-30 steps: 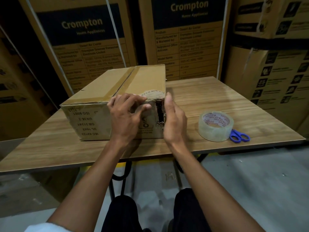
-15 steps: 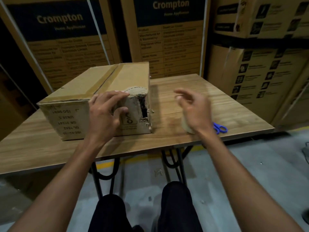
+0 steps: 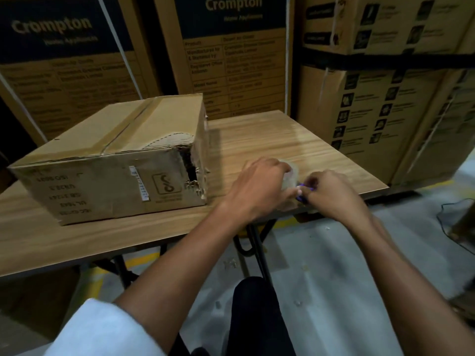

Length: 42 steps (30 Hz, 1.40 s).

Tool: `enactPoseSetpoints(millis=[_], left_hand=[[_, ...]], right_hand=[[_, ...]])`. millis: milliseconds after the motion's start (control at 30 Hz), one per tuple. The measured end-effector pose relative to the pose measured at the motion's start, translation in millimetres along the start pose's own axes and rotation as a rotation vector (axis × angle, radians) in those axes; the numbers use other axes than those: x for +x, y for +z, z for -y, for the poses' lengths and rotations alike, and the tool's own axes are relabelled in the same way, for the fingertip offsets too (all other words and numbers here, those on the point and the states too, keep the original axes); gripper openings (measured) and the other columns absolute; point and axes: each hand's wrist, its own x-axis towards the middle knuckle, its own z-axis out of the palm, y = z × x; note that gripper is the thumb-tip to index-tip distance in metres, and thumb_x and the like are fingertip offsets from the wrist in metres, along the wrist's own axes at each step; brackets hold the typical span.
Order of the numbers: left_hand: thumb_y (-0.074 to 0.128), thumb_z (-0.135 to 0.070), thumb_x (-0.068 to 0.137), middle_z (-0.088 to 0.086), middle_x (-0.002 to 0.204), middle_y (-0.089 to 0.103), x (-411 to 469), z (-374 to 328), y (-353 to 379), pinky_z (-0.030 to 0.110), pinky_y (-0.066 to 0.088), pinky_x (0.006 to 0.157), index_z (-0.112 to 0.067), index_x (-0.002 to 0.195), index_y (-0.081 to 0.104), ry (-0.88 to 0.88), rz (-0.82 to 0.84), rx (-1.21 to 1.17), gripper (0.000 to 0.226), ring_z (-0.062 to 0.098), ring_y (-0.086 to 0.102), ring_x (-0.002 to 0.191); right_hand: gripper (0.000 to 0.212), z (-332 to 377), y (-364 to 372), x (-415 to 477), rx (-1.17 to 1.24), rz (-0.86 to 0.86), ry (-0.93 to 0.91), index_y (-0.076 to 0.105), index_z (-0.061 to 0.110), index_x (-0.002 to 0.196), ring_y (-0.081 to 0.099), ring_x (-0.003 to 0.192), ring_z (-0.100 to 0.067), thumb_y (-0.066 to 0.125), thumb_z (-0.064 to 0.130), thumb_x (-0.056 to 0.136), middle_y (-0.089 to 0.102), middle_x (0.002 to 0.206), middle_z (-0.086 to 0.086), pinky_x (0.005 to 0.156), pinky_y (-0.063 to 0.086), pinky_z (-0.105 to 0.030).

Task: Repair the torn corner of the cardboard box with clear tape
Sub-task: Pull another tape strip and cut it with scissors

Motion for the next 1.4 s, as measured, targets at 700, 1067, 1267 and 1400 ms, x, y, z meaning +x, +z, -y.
enactPoseSetpoints(millis=[700, 1067, 1267, 1400], left_hand=[[0.078, -0.032, 0.090, -0.012, 0.086, 0.070, -12.0, 30.0, 0.0, 0.003, 0.043, 0.057, -0.019, 0.100, 0.080, -0.374, -0.213, -0.469, 0.016, -0.007, 0.060, 0.073], [0.076, -0.032, 0.092, -0.012, 0.096, 0.071, -31.4, 42.3, -0.1, 0.014, 0.049, 0.072, -0.017, 0.105, 0.079, -0.323, -0.244, -0.477, 0.020, 0.005, 0.065, 0.088], [0.077, -0.025, 0.091, -0.009, 0.096, 0.076, -41.7, 50.2, 6.8, 0.009, 0.044, 0.074, -0.016, 0.101, 0.079, -0.309, -0.285, -0.531, 0.013, 0.001, 0.065, 0.085], [0.078, -0.016, 0.089, -0.011, 0.090, 0.072, -45.8, 53.9, 12.3, 0.003, 0.038, 0.070, -0.015, 0.096, 0.077, -0.313, -0.328, -0.530, 0.007, -0.014, 0.059, 0.079]], right_hand=[[0.013, 16.9, 6.6, 14.9, 1.146, 0.086, 0.310, 0.061, -0.002, 0.088, 0.072, 0.074, -0.030, 0.055, -0.012, 0.093, 0.066, 0.084, -0.021, 0.070, 0.065, -0.033], [0.034, 26.6, 8.0, 28.7, 1.691, 0.158, 0.324, 0.057, 0.002, 0.090, 0.035, 0.055, -0.016, 0.037, 0.002, 0.062, 0.036, 0.063, -0.004, 0.057, 0.025, -0.029], [0.031, 29.8, 2.2, 32.9, 1.639, 0.196, 0.326, 0.059, 0.003, 0.093, 0.039, 0.057, -0.019, 0.051, 0.012, 0.065, 0.042, 0.068, -0.005, 0.057, 0.031, -0.028], [0.022, 29.5, 16.6, 42.6, 1.079, 0.023, 0.217, 0.069, 0.013, 0.080, 0.053, 0.053, -0.010, 0.082, 0.031, 0.079, 0.061, 0.065, 0.005, 0.051, 0.043, -0.029]])
